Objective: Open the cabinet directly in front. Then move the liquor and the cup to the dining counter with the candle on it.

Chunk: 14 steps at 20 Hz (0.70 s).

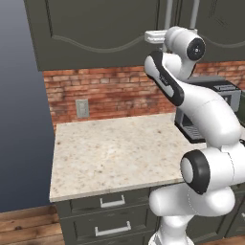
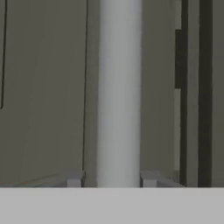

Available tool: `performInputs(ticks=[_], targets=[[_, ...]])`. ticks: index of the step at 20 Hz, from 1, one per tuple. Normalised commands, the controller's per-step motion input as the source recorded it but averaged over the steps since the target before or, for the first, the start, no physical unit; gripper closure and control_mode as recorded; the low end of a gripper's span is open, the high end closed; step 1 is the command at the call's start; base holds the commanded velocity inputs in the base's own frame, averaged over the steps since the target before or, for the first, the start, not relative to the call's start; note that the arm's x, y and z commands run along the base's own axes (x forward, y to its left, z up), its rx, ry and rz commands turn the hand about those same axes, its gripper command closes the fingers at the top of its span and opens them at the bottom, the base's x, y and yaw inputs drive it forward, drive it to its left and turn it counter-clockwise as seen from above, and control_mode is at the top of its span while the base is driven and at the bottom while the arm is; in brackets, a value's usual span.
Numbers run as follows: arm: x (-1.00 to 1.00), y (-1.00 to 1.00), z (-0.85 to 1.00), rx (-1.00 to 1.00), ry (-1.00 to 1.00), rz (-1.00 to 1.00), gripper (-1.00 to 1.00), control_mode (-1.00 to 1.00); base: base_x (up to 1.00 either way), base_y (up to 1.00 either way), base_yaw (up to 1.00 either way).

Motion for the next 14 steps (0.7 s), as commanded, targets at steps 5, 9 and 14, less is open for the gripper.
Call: performInputs(ticks=[5,9,14], targets=[[-0.1,0.0,0.01,0.0,0.0,0.0,1.0,-1.0,0.0,0.0,0.0],[-0.76,0.05,0.2,0.0,0.0,-0.05,1.0,-1.0,0.0,0.0,0.0],[-0.99,0.09,0.31,0.0,0.0,-0.1,1.0,-1.0,0.0,0.0,0.0]])
